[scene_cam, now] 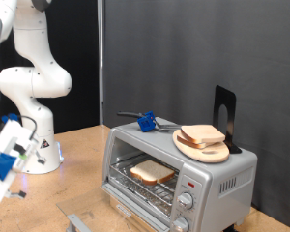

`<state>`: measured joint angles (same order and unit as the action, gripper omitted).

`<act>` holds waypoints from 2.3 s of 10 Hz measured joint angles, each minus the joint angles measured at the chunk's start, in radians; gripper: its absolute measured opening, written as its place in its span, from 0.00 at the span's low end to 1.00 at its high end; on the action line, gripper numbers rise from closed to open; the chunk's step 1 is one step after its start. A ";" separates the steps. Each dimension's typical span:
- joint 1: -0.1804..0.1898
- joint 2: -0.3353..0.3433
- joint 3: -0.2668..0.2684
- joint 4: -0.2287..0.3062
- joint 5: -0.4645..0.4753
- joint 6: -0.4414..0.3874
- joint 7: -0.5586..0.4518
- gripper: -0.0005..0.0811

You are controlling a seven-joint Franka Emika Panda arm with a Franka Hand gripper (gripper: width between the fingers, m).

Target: Make a piece of toast with the oven

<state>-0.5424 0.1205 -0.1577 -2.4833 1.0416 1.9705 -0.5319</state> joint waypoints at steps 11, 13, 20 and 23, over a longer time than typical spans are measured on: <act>0.059 0.116 0.107 -0.117 0.204 0.267 -0.167 1.00; 0.060 0.127 0.124 -0.115 0.257 0.266 -0.194 1.00; 0.074 0.077 0.185 -0.144 0.256 0.167 -0.114 1.00; 0.044 -0.015 0.162 -0.155 0.180 -0.015 -0.012 1.00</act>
<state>-0.4982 0.1052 0.0042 -2.6381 1.2219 1.9550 -0.5441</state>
